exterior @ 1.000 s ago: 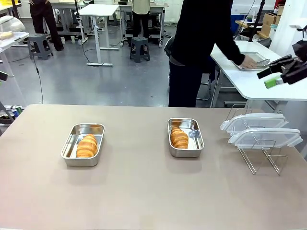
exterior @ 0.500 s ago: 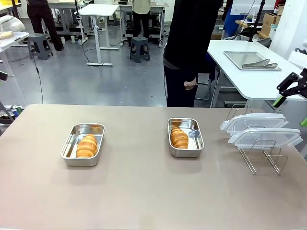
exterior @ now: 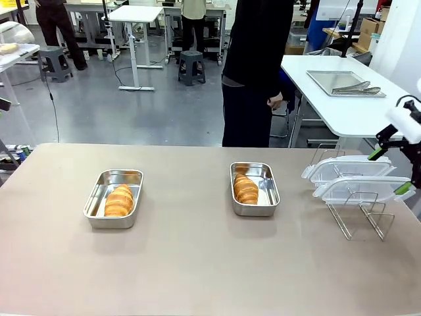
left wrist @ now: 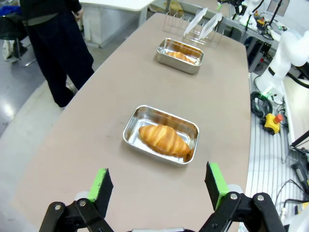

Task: Place the bread in airtight containers.
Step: Pick up one Airtight Container lid and hand it to the human.

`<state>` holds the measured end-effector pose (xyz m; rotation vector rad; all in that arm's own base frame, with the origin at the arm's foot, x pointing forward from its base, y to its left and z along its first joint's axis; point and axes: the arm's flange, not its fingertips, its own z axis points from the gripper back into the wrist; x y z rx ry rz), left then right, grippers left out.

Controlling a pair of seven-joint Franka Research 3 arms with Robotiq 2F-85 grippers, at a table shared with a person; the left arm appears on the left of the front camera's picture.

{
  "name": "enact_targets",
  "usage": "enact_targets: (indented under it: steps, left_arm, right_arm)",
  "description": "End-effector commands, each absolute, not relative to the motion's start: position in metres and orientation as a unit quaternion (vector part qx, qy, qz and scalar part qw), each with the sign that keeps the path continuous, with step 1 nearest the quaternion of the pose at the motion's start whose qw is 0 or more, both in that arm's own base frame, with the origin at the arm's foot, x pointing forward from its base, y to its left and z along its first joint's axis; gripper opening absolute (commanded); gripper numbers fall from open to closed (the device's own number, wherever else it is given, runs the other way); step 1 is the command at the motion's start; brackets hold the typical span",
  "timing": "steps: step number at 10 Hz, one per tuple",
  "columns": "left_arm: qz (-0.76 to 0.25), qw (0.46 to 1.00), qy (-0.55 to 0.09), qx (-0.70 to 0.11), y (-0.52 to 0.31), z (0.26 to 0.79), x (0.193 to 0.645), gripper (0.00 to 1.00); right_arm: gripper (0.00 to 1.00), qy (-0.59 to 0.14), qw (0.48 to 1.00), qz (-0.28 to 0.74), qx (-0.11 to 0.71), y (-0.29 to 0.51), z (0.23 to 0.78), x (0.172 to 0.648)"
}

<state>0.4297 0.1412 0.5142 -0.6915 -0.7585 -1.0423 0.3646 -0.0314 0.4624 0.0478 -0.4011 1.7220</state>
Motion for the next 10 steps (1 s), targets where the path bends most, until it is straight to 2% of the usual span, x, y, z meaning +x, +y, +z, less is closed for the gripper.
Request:
enact_targets:
  steps: [1, 3, 10]
  left_arm:
    - [-0.478, 0.735, -0.359, -0.32, 0.14, 0.516, 0.43, 1.0]
    - [-0.478, 0.735, -0.359, -0.32, 0.14, 0.516, 0.43, 1.0]
    - [-0.478, 0.735, -0.359, -0.32, 0.14, 0.516, 0.43, 1.0]
  right_arm:
    - [1.0, -0.166, 0.658, 0.734, -0.029, -0.015, 0.45, 0.359]
    - [1.0, -0.162, 0.664, 0.728, -0.054, -0.01, 0.441, 0.362]
    - [1.0, -0.13, 0.677, 0.722, -0.063, -0.005, 0.421, 0.374]
